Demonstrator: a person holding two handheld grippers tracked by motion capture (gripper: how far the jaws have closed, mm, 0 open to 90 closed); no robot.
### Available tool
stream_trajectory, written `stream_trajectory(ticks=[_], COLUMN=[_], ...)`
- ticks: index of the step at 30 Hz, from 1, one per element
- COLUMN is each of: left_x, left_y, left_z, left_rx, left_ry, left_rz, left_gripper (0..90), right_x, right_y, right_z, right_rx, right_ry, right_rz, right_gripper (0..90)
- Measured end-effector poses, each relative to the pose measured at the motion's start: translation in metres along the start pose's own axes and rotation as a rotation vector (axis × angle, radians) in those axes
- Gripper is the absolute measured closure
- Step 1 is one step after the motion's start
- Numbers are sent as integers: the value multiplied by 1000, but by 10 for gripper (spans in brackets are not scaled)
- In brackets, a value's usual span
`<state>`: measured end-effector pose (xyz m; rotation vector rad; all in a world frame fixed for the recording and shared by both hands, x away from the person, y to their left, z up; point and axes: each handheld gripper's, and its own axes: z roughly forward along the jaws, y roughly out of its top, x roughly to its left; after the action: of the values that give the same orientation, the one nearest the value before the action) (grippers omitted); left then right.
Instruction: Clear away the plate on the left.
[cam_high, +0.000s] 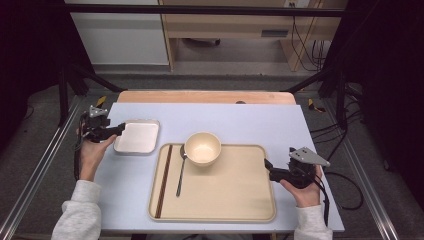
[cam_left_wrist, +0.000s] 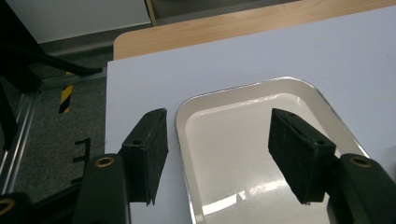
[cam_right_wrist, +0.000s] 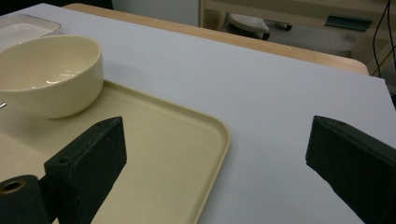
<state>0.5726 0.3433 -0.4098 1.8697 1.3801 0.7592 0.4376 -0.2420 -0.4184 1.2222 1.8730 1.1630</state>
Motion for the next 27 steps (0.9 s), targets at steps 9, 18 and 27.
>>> stream_trajectory(ticks=[9, 18, 27], left_x=[8, 16, 20], left_y=[-10, -18, -26], left_z=[13, 28, 43], left_rx=[50, 104, 166], left_ry=[1, 9, -5], left_rz=[-12, -30, -58], left_gripper=[403, 435, 541], right_x=[0, 0, 0], right_y=[0, -1, -1], right_z=[1, 1, 2], right_rx=[4, 8, 11], right_ry=[-2, -5, -8], right_rz=[0, -2, -2], right_gripper=[55, 55, 56])
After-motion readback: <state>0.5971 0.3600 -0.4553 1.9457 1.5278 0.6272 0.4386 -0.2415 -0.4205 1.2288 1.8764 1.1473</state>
